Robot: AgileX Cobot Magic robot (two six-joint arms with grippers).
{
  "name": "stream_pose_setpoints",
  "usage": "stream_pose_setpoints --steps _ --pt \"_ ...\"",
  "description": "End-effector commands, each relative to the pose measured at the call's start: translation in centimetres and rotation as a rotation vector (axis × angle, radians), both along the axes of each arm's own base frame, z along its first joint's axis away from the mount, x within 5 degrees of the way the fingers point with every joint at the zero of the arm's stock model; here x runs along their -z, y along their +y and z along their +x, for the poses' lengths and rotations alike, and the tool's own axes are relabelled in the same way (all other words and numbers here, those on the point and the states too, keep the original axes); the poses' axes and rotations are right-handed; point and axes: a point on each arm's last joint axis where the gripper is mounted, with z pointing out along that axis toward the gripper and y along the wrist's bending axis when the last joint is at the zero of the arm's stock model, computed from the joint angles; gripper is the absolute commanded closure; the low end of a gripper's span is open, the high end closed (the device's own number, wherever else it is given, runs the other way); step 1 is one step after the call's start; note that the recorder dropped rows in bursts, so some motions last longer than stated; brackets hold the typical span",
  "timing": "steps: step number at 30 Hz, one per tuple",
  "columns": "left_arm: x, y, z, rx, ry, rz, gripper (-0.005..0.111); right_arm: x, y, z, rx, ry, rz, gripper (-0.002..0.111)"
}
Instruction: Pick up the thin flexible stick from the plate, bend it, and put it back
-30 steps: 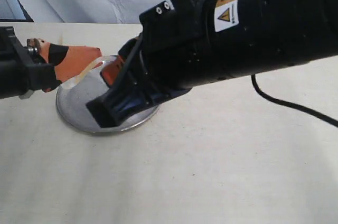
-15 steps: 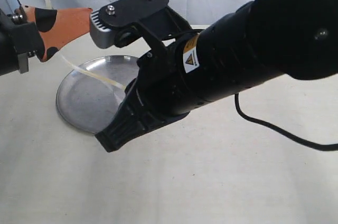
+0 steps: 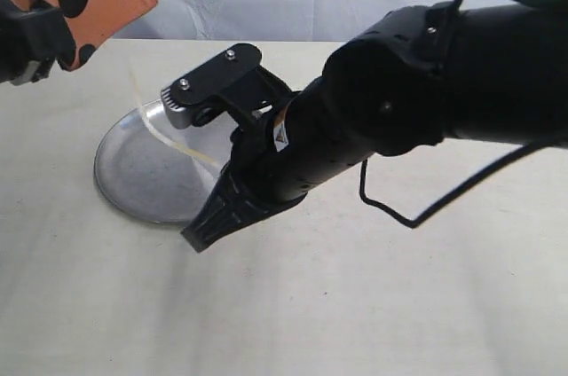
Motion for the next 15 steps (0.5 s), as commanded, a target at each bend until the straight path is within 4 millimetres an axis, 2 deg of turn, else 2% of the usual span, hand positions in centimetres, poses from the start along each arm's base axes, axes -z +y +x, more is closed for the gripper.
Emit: stream_pose_setpoints --steps 1,4,7,12,15 --pt "-1.2 0.6 -0.5 -0.058 -0.072 0.052 0.05 2.4 -0.9 3.4 0.087 -0.025 0.005 0.109" --pt "-1.7 1.1 -0.9 -0.096 -0.107 0.092 0.051 4.1 -1.2 5.6 0.149 0.008 0.0 0.109" --pt "-2.1 1.6 -1.4 -0.134 -0.131 0.107 0.051 5.4 -0.7 7.8 0.174 0.031 -0.016 0.109" --pt "-3.1 2.4 -2.6 -0.185 -0.179 0.102 0.051 6.4 2.0 11.4 0.183 0.026 0.014 0.109" --pt "-3.4 3.1 -3.3 -0.233 -0.241 0.171 0.051 7.1 3.3 13.0 0.183 0.036 0.02 0.109"
